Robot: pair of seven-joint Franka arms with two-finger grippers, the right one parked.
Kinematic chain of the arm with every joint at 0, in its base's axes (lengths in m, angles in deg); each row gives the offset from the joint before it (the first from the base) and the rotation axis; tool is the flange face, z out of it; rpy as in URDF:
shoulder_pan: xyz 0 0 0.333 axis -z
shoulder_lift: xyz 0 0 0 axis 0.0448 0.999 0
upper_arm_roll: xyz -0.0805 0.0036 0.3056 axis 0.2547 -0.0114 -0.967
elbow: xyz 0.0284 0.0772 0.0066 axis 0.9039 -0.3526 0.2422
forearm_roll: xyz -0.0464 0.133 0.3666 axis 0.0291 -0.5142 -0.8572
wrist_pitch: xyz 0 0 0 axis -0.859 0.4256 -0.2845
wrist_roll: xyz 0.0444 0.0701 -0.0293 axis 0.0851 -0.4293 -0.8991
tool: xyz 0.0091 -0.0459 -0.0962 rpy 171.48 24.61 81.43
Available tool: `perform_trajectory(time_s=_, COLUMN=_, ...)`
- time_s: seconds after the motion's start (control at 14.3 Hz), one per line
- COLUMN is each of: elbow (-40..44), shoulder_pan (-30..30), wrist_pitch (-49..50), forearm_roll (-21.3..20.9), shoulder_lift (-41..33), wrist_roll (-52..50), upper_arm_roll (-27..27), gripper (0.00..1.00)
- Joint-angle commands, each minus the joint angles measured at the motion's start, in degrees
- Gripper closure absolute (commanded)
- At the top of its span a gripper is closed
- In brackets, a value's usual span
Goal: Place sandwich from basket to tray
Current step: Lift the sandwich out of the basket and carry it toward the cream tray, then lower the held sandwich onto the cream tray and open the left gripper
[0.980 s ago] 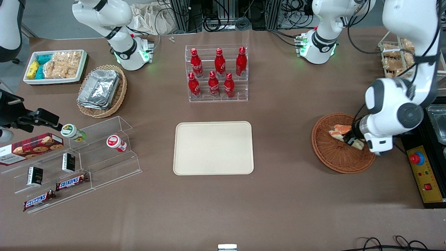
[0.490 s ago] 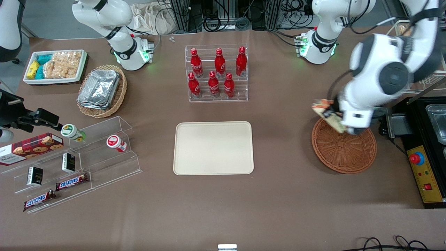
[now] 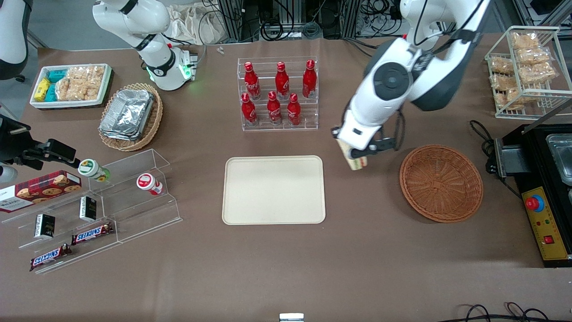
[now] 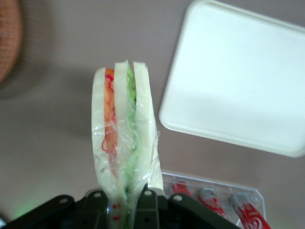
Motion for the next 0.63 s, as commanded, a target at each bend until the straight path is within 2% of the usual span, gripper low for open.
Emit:
perform_trajectory(time_s=0.0, elbow=3.98, shoulder_pan=4.40, wrist_pitch=-3.98, forearm_roll=-5.79, shoulder_lift=7.81, wrist_roll=1.06, upper_arm_roll=0.27, gripper=1.00)
perform_trajectory(time_s=0.21, elbow=6.01, shoulder_pan=7.49, wrist_pitch=-10.91, forearm_roll=-13.89, shoulder_lift=16.25, wrist_roll=1.06, upper_arm_roll=0.27, gripper=1.00)
perform_trajectory(time_s=0.42, elbow=7.84, shoulder_pan=8.19, wrist_pitch=-18.13, forearm_roll=-18.91, shoulder_lift=22.59, wrist_roll=0.80, upper_arm_roll=0.27, gripper=1.00)
perform_trajectory(time_s=0.56, elbow=10.13, shoulder_pan=8.37, wrist_pitch=-18.94, forearm_roll=-22.42, shoulder_lift=25.85, wrist_roll=0.44, upper_arm_roll=0.27, gripper=1.00)
